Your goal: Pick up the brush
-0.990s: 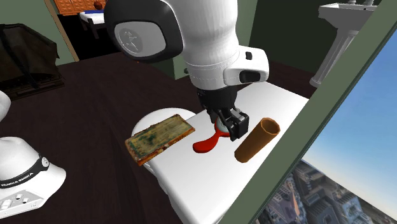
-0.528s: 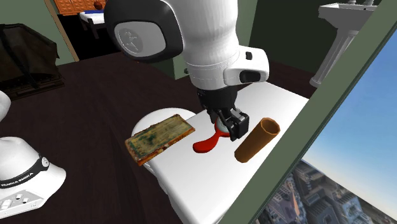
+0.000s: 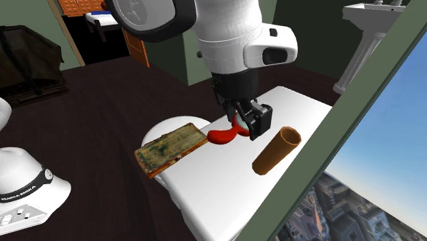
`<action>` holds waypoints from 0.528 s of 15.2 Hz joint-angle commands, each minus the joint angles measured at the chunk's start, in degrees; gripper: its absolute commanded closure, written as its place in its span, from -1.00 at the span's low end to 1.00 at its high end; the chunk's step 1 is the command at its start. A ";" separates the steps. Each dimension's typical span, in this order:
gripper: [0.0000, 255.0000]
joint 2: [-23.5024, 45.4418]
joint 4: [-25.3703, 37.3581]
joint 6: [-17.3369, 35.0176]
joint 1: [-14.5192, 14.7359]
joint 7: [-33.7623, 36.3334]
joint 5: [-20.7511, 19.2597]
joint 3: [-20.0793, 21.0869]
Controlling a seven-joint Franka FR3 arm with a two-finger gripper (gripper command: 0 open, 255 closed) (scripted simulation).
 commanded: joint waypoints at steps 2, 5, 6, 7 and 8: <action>1.00 -0.22 2.08 -2.26 -0.13 0.42 -0.34 -0.15; 1.00 -0.37 4.19 -4.46 -0.20 0.90 -0.64 -0.25; 1.00 -0.39 4.93 -5.20 -0.24 1.05 -0.72 -0.28; 1.00 -0.39 5.69 -5.96 -0.27 1.19 -0.79 -0.31; 1.00 -0.39 5.81 -6.07 -0.28 1.21 -0.80 -0.31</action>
